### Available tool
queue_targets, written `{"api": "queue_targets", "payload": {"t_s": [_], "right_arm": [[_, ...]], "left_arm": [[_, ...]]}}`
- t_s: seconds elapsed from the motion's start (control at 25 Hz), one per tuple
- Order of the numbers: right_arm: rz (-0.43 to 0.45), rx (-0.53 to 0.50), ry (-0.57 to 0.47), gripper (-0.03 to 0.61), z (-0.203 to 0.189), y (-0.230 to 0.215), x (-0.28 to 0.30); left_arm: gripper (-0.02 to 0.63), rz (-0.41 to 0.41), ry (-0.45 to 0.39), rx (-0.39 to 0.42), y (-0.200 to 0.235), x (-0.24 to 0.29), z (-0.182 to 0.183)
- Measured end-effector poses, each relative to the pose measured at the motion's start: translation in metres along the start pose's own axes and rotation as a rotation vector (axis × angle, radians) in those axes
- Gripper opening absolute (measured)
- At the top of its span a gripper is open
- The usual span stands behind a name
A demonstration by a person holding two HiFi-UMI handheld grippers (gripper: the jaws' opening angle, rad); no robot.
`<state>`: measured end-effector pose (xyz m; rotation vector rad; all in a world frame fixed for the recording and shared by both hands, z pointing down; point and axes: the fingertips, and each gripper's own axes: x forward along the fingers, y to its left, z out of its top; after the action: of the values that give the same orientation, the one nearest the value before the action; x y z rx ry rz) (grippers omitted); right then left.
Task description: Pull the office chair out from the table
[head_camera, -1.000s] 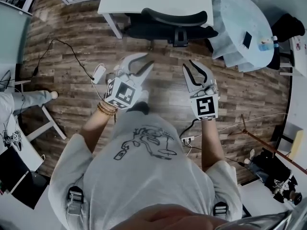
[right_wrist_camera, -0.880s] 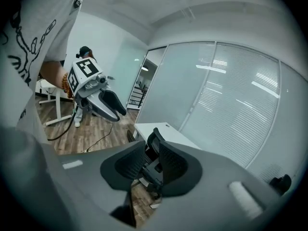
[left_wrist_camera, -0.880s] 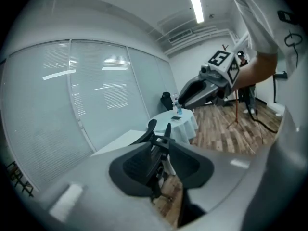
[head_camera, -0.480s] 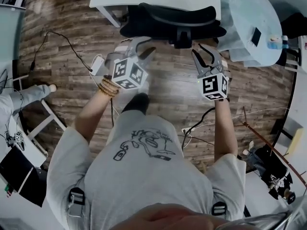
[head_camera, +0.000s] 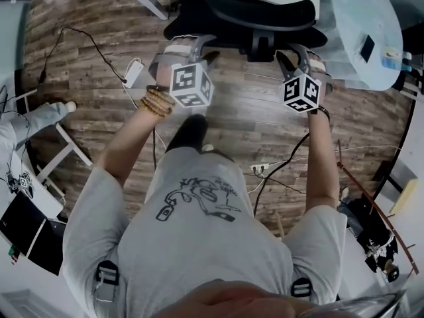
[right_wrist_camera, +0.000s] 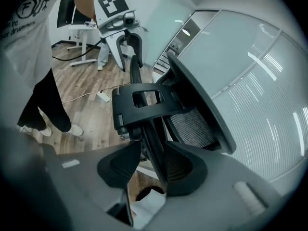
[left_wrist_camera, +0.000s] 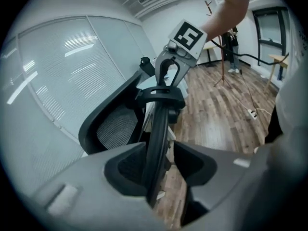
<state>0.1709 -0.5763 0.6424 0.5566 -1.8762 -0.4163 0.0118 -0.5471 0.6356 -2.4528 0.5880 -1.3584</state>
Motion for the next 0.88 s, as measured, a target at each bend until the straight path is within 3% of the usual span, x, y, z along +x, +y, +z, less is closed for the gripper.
{"api": "queue_targets", "payload": {"t_s": [0.16, 0.88], "right_arm": [[0.01, -0.031, 0.008, 0.113, -0.002, 0.002, 0.005], [0.03, -0.031, 0.01, 0.101, 0.018, 0.046, -0.019]], "left_arm": [[0.102, 0.026, 0.025, 0.032, 0.0, 0.004, -0.002], [0.094, 0.004, 0.084, 0.062, -0.033, -0.025, -0.019]]}}
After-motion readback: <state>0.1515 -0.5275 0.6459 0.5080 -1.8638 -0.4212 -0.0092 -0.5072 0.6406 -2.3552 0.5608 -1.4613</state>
